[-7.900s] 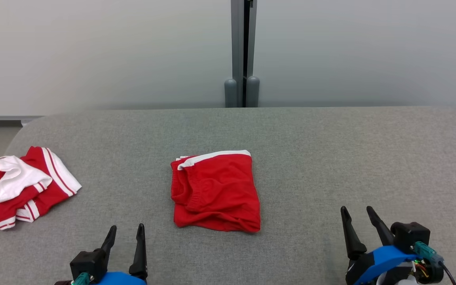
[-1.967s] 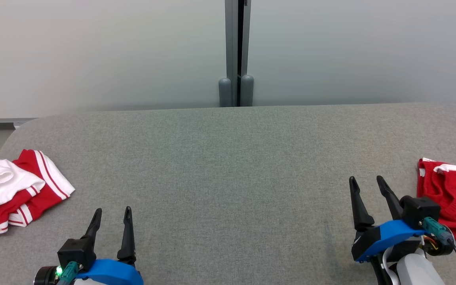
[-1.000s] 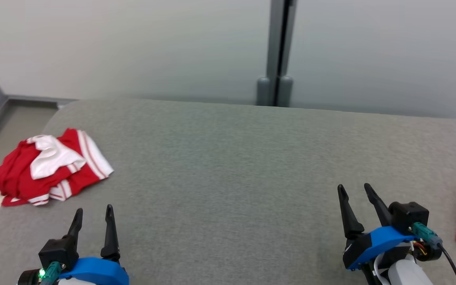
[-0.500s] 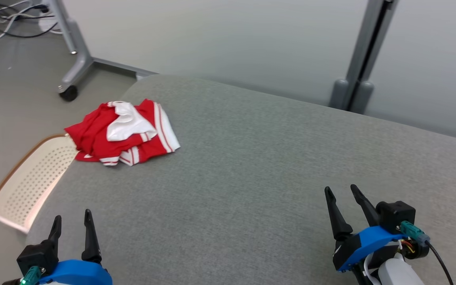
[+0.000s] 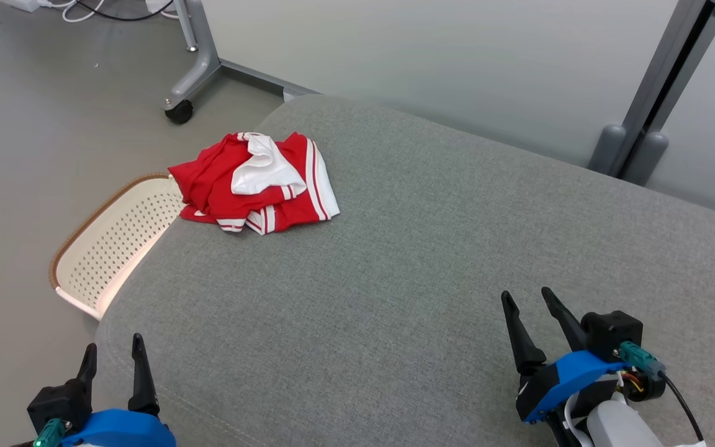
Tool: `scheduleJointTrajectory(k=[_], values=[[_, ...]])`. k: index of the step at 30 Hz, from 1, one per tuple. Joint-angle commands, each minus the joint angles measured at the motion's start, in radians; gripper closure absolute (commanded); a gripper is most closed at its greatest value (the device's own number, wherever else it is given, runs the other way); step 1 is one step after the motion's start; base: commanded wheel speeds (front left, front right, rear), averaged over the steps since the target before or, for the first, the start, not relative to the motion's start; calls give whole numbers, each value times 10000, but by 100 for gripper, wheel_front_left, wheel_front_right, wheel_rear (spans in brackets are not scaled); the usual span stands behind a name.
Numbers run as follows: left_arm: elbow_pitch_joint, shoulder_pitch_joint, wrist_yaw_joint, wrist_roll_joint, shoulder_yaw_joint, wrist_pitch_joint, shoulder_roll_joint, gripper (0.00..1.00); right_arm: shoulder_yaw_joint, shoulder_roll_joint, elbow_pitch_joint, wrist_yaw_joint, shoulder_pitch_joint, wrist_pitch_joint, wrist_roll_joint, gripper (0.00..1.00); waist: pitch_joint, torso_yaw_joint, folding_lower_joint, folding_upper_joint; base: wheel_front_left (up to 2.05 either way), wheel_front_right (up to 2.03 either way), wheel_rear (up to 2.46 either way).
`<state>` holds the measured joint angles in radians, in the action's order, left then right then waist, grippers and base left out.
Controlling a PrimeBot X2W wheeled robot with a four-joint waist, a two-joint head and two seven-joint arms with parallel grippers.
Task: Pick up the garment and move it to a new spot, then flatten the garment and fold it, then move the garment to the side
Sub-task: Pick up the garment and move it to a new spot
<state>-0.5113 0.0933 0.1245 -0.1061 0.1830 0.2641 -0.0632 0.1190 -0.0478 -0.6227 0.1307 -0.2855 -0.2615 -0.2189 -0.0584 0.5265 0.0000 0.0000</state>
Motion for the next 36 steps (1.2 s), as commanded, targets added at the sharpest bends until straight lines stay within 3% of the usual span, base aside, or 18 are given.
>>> scheduleJointTrajectory(k=[1,8,23,28,36], values=[[-150,200,74,-167,-39,1,-34,0,26,-53,-20,1,-180,-51,62,0,-86,34,0,0,0,0,0],[-778,1010,67,-1435,-925,1,-654,0,247,-55,4,1,-579,-51,324,0,-756,-337,0,0,0,0,0],[-2152,4126,69,-4275,-2617,-1,-2629,0,830,-57,707,1,-1952,-50,1222,0,-3142,-1937,0,0,0,0,0],[-2649,5101,68,-4977,-3059,10,-3361,0,929,-84,986,-2,-2279,-39,1427,0,-3934,-2496,0,0,0,0,0],[-3575,6075,69,-5634,-3313,11,-4064,0,858,-157,1388,-11,-2373,-5,1611,0,-4706,-3078,0,0,0,0,0]])
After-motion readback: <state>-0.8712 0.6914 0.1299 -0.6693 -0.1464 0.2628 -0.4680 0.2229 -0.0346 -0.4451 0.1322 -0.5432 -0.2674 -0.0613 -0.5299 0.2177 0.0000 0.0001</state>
